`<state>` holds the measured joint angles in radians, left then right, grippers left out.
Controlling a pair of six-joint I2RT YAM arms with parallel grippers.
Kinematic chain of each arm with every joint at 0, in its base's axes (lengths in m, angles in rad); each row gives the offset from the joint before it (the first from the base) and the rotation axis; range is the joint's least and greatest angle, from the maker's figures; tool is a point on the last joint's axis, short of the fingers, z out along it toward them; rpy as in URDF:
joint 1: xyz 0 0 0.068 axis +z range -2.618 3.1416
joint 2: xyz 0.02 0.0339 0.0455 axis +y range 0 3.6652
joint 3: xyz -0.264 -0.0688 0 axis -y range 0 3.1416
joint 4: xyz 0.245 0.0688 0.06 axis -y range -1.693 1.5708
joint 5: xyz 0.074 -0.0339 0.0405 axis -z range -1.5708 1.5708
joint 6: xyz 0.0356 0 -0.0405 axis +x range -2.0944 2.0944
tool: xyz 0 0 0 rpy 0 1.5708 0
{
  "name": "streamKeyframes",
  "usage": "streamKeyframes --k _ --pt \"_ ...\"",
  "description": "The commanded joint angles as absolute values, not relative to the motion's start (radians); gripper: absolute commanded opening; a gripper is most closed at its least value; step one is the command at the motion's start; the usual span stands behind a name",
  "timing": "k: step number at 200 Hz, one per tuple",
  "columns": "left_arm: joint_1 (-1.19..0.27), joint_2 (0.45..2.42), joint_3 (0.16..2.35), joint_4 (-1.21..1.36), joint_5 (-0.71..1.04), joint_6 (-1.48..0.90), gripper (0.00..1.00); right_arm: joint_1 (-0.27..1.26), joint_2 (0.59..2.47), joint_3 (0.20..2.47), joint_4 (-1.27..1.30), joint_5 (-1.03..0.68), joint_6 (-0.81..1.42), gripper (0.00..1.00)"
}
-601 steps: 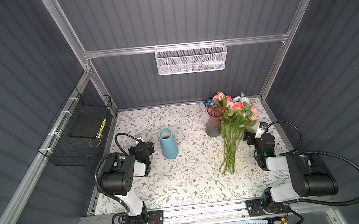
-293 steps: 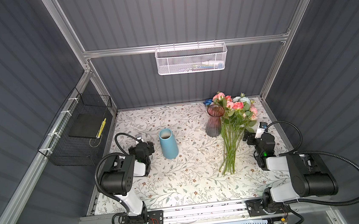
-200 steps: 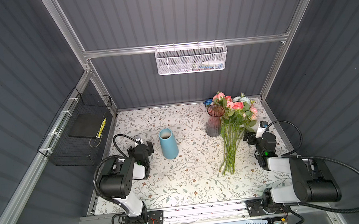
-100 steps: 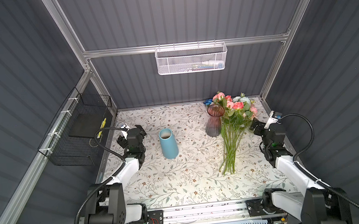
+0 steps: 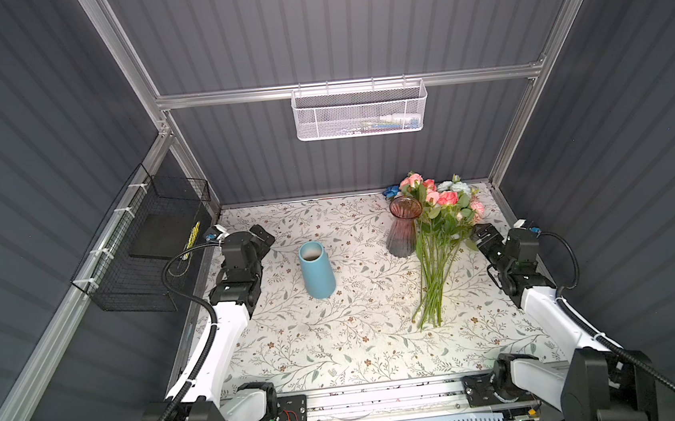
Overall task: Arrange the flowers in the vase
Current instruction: 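Move the left gripper toward the teal vase while the right approaches the roses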
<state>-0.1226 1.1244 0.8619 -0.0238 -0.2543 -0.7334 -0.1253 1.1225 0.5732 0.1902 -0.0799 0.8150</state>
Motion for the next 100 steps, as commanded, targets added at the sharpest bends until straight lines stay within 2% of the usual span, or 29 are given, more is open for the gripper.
streamKeyframes --k 1,22,53,100 --pt "-0.12 1.21 0.903 -0.009 0.068 -0.639 0.99 -0.106 1.173 0.654 0.109 -0.282 0.764 0.99" --pt "-0.12 1.367 0.976 -0.054 0.204 -0.627 0.9 -0.079 1.204 0.702 0.039 -0.307 0.714 0.99" --pt "-0.12 1.472 0.93 0.134 0.393 -0.752 0.91 -0.071 1.195 0.695 0.045 -0.301 0.706 0.99" --pt "-0.12 1.543 0.88 0.279 0.509 -0.854 0.86 -0.071 1.178 0.715 0.023 -0.294 0.706 0.99"
